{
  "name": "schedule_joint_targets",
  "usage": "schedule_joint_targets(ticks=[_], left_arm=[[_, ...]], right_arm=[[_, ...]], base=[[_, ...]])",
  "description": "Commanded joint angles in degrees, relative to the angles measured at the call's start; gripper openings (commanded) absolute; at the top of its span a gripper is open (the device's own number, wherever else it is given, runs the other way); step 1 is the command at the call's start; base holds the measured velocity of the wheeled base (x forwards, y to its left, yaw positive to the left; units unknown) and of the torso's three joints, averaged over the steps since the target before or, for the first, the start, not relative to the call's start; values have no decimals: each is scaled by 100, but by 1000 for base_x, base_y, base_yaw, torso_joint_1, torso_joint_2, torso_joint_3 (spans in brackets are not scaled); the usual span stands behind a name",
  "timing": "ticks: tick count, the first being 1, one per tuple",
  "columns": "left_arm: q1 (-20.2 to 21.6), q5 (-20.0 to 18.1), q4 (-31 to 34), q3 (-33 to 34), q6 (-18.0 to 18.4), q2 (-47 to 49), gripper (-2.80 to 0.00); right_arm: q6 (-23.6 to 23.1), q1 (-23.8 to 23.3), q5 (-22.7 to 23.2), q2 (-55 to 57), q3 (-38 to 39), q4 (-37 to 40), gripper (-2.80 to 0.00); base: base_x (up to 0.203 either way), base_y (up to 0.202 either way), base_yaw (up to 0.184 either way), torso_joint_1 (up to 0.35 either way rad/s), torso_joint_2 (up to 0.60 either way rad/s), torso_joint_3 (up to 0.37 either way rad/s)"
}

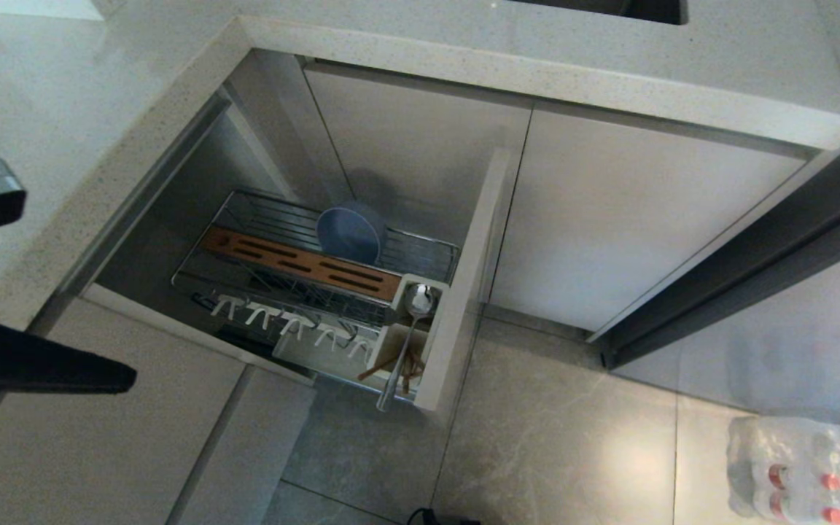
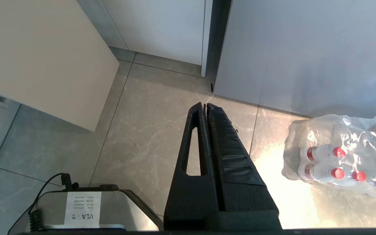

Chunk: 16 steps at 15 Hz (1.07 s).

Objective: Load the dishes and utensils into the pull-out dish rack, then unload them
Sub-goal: Take the chopsticks out of the cupboard

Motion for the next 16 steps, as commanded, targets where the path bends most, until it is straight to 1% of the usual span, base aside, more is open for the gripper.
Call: schedule_joint_targets(ticks=[1,4,7,9,11,14,15,16], left_arm=[[-306,42,32,-34,62,569,-280],[-633,263,21,-335,150,1204,-280],[-938,921,28,-727,74,1805,-280],[-1103,1211,62,-878,-24,2207,-280],[-1215,1330,74,-1077,-165,2532,-280],[-1465,1508,76,-1641,-331,3081,-280],[-1543,1561,76,-1765,-458,3199,-280],[-1583,1606,76,-1818,-488,3302,-280]], right_arm=[[2,0,-9,-1,0,-2,-280],[2,0,0,-1,0,-2,-280],[2,0,0,-1,0,-2,-280],[2,0,0,-10,0,-2,-280],[2,0,0,-1,0,-2,-280],[2,0,0,-1,0,-2,-280],[2,0,0,-8,0,-2,-280],[2,0,0,-1,0,-2,-280]], base=[[0,0,0,0,0,0],[0,0,0,0,0,0],[0,0,0,0,0,0],[0,0,0,0,0,0],[0,0,0,0,0,0],[0,0,0,0,0,0],[0,0,0,0,0,0],[0,0,0,0,0,0]])
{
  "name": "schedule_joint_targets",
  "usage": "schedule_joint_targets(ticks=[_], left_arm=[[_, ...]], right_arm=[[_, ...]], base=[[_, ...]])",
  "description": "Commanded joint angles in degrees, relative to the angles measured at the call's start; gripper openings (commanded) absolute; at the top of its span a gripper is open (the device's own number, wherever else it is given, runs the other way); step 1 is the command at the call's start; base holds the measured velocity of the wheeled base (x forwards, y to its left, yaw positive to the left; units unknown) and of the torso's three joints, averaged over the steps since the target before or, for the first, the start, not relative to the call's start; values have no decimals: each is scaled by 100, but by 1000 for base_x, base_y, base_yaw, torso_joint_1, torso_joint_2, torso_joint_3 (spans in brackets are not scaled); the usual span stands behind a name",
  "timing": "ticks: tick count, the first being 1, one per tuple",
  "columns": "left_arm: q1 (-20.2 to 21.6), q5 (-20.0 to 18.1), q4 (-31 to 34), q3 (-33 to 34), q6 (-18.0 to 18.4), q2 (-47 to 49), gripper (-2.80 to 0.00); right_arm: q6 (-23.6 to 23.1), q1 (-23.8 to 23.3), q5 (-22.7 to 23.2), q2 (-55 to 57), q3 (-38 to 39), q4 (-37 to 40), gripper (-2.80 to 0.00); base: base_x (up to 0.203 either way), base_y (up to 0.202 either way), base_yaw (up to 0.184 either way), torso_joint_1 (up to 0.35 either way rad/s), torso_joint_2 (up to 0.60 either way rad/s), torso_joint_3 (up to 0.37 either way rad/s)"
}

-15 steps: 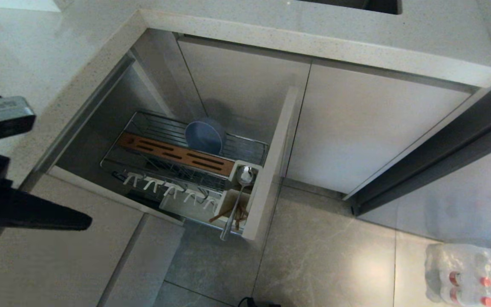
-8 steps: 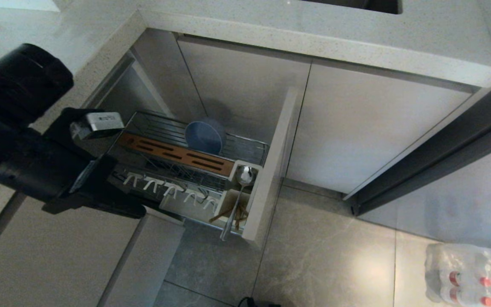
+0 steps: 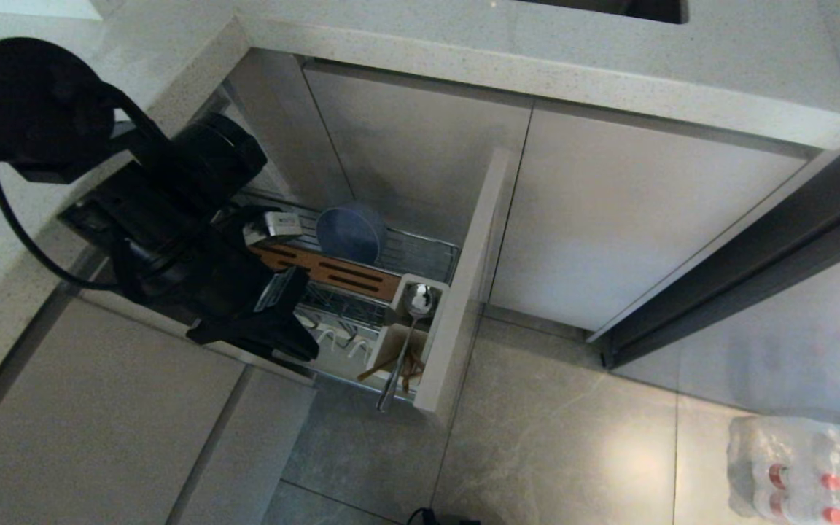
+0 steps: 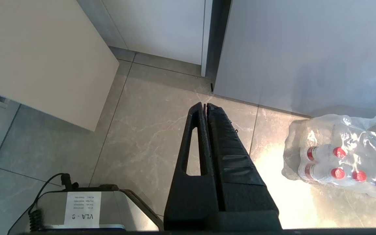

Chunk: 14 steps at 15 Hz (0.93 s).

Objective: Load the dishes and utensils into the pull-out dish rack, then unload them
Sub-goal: Take the chopsticks out of the cupboard

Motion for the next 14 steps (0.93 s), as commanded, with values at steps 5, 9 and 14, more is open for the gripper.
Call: schedule_joint_targets(ticks=[5,9,14], left_arm=[[-116,31,36,-290,-172,782,-280],[-116,31,27,-543,-181,1084,-280],[-105,87,-29,-620,-163,1321,0]], right_arm=[[1,0,-2,1,0,-2,-280],[1,0,-2,1,0,-2,-280],[1,0,-2,1,0,-2,-280]], base=[[0,0,0,0,0,0],[0,0,0,0,0,0],[0,0,0,0,0,0]])
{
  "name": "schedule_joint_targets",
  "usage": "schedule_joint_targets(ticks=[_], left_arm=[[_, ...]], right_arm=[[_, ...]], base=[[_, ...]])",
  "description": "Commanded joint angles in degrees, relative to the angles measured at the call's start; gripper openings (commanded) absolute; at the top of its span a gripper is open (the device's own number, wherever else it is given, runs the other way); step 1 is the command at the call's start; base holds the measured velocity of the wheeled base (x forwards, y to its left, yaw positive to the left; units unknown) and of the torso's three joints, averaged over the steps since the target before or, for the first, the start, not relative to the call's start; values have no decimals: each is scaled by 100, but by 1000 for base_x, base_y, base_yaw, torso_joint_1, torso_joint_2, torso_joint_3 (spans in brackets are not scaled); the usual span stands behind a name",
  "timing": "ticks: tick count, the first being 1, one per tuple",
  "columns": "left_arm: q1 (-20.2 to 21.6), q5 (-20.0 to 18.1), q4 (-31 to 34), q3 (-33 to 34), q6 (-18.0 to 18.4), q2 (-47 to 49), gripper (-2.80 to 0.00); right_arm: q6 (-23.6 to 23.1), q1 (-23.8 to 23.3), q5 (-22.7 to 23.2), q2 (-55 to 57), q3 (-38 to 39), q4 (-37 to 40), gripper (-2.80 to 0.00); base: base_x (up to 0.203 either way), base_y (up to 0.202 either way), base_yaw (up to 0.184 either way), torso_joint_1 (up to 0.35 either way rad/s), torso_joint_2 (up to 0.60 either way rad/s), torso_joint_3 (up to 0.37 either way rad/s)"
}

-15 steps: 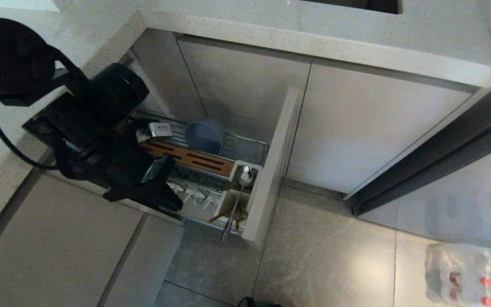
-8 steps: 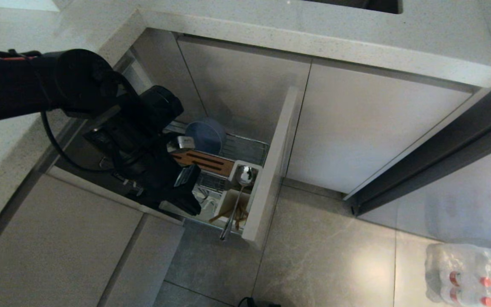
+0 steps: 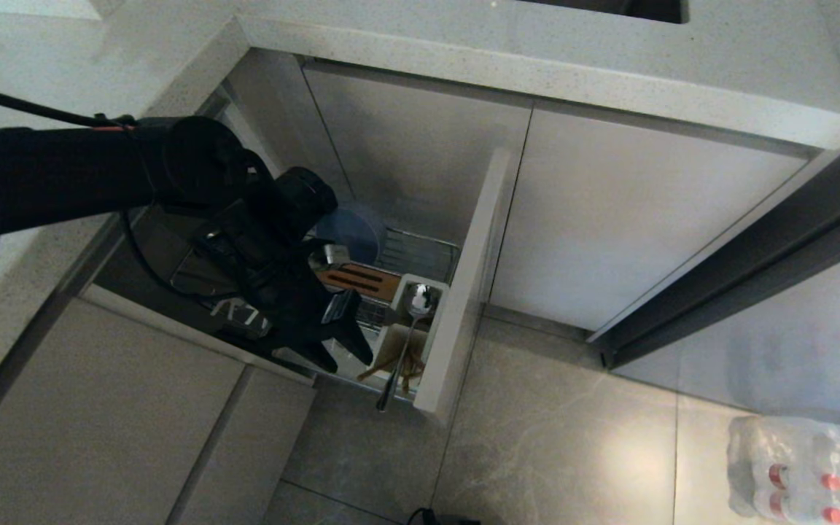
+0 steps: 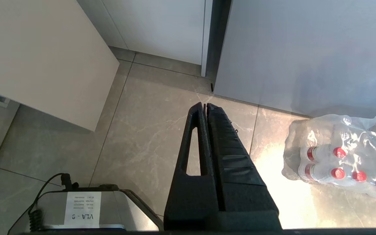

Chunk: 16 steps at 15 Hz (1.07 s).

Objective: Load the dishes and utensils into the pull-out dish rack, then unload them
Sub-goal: Take the chopsticks out of the cupboard

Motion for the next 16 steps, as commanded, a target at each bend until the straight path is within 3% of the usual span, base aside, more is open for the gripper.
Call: schedule_joint_targets(ticks=[1,16], left_arm=[[6,-2,39,-14,-9,132,0],[41,35,-182,-113,-16,929,0]], right_arm=[[2,0,0,1,0,-2,-280],[2,0,0,-1,0,-2,-280]], base=[[0,0,0,0,0,0],[0,0,0,0,0,0]])
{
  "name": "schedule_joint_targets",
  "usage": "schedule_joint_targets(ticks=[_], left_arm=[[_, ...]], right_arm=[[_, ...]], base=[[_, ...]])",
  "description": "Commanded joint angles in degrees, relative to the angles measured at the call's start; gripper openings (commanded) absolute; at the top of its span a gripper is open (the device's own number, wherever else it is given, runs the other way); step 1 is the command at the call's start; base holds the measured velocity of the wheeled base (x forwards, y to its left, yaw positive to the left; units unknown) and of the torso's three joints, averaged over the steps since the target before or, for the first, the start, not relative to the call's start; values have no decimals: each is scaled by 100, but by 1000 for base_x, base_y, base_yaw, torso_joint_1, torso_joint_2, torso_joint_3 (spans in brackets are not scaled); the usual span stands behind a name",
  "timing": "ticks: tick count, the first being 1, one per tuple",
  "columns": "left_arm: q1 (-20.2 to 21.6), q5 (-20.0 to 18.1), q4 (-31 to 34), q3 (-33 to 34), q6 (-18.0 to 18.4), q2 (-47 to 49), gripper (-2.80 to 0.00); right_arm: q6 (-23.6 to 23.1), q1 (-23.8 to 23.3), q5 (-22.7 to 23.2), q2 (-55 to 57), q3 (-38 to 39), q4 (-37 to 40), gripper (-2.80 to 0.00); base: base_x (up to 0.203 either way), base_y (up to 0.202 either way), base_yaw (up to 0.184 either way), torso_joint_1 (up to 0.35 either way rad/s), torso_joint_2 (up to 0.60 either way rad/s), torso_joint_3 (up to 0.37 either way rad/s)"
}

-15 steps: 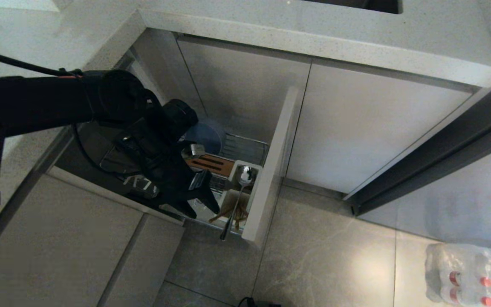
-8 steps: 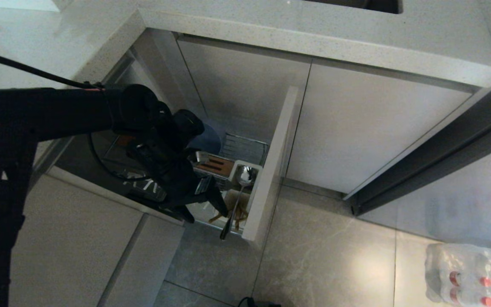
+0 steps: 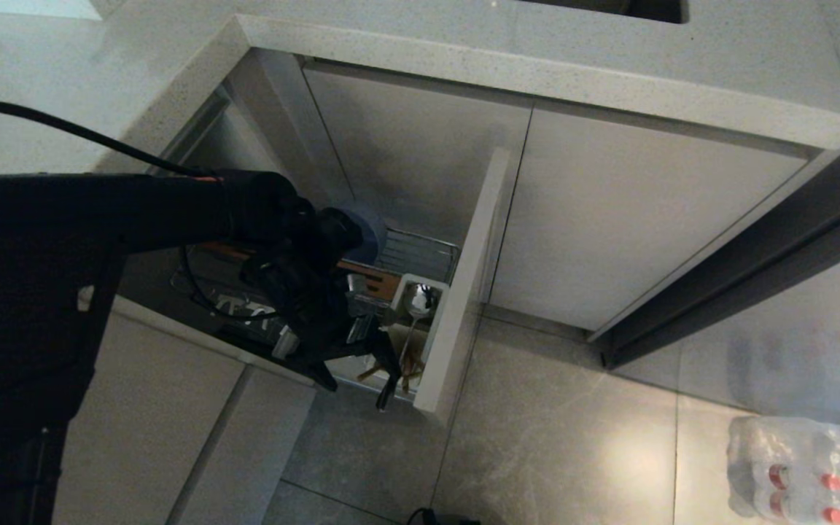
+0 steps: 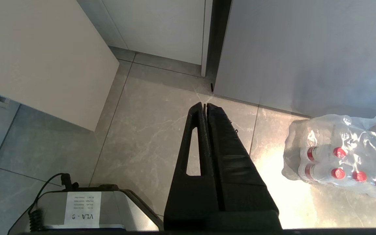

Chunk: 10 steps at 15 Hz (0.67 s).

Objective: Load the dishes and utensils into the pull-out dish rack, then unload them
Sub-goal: Take the chopsticks out of the cupboard

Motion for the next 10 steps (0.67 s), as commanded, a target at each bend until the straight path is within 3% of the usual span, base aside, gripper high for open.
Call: schedule_joint_targets(ticks=[1,10], left_arm=[[3,7,39,-9,-5,130,0],[35,28,57,-44,-4,323,0]], right_arm=[[2,0,-1,4,0,-2,-280],[2,0,-1,4,0,-2,-280]], base=[[0,0,0,0,0,0],[0,0,0,0,0,0]])
